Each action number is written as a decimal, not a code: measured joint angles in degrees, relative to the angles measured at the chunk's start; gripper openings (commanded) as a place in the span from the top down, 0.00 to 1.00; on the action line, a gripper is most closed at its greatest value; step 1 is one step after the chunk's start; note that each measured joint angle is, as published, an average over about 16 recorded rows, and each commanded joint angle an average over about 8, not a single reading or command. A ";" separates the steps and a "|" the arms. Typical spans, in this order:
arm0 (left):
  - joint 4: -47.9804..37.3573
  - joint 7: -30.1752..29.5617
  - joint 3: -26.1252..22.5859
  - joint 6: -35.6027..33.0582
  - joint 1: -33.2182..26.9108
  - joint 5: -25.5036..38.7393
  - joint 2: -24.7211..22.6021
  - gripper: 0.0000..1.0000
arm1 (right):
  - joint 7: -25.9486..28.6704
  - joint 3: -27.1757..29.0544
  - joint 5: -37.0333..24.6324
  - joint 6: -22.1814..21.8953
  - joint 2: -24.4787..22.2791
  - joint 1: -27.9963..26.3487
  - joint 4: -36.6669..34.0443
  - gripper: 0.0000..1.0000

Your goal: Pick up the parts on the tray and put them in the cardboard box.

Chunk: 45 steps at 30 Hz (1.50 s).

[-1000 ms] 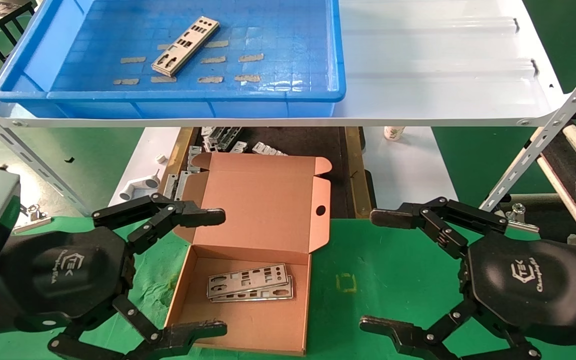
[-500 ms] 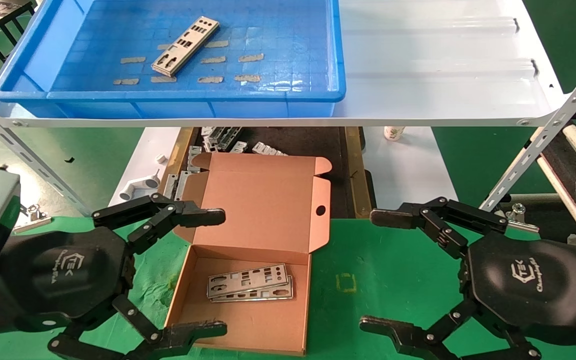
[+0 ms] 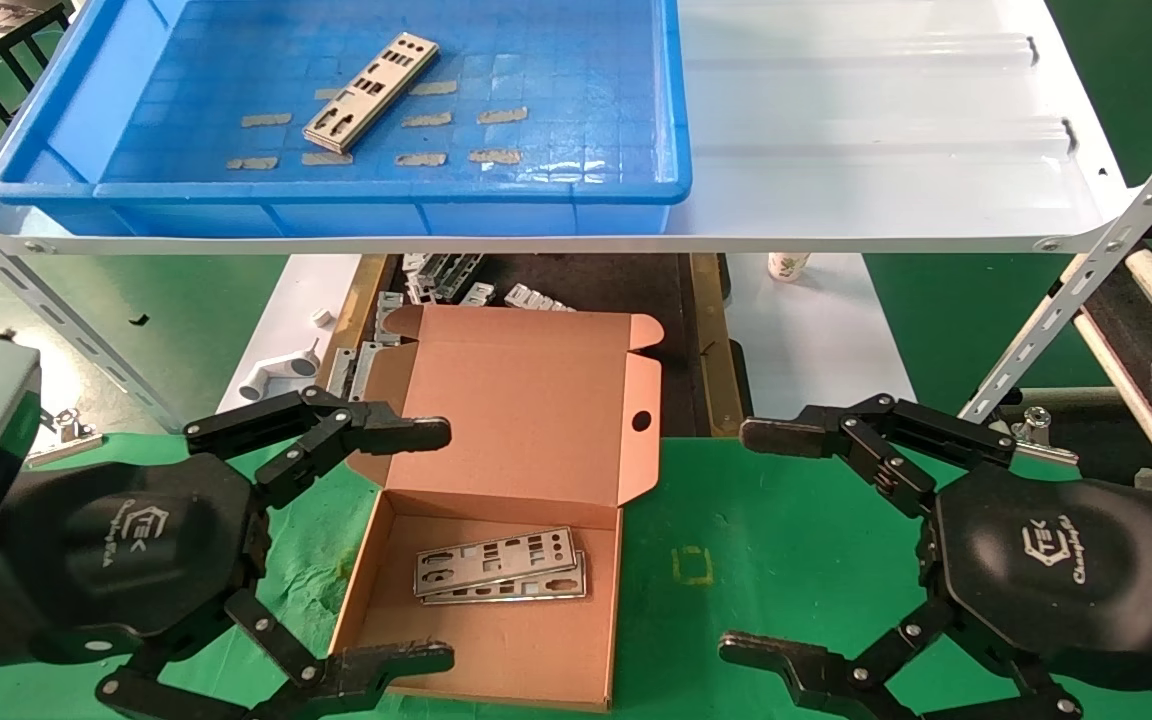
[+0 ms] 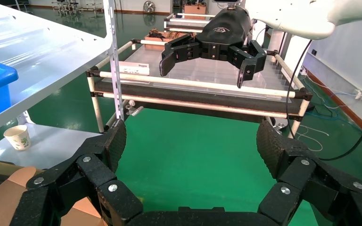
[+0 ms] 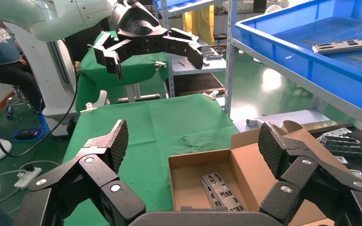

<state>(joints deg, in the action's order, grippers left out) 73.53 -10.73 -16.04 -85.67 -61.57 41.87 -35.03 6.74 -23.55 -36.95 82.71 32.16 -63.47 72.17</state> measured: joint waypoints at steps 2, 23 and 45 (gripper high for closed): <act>0.00 0.00 0.00 0.00 0.00 0.00 0.00 0.00 | 0.00 0.00 0.00 0.00 0.00 0.00 0.00 0.00; 0.00 0.00 0.00 0.00 0.00 0.00 0.00 0.00 | 0.00 0.00 0.00 0.00 0.00 0.00 0.00 0.00; 0.00 0.00 0.00 0.00 0.00 0.00 0.00 0.00 | 0.00 0.00 0.00 0.00 0.00 0.00 0.00 0.00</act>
<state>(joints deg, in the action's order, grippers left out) 73.53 -10.73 -16.04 -85.67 -61.57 41.87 -35.03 6.74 -23.55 -36.95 82.71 32.16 -63.47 72.17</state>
